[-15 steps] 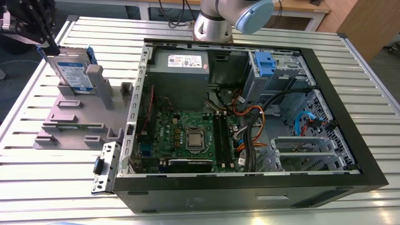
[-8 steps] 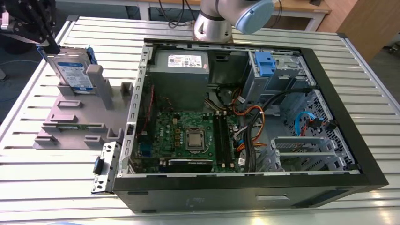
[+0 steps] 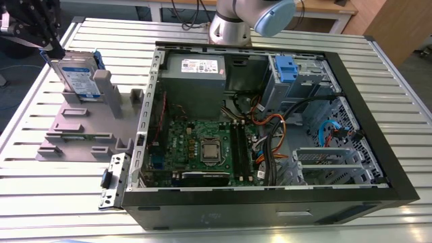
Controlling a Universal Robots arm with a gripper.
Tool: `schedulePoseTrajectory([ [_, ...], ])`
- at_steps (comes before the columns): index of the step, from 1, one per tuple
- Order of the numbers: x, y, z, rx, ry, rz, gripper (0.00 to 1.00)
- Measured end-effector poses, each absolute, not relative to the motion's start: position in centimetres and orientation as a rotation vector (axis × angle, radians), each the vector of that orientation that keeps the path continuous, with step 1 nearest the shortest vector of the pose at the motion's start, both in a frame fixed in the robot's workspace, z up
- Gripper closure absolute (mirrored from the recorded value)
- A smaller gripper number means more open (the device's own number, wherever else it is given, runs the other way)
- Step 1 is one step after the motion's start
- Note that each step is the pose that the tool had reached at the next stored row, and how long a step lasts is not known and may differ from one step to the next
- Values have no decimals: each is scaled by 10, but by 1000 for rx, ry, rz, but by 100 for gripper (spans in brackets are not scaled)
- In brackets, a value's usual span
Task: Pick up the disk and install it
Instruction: 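Pick up the disk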
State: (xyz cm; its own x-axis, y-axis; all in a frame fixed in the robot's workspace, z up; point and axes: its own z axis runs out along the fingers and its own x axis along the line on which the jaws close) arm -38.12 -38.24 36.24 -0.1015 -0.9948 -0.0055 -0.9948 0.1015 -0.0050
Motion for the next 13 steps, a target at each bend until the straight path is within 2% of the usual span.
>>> schedulePoseTrajectory([
  [1,-381,-382,362,-2101,2326,0,83],
  [2,-381,-382,362,-2100,2326,0,83],
  [4,-381,-382,362,-2100,2326,0,71],
  [5,-381,-382,362,-2100,2327,0,71],
  [7,-381,-382,362,-2100,2327,0,59],
  [9,-381,-382,362,-2099,2327,0,59],
  [10,-381,-382,362,-2099,2327,0,53],
  [13,-381,-382,362,-2099,2328,0,53],
])
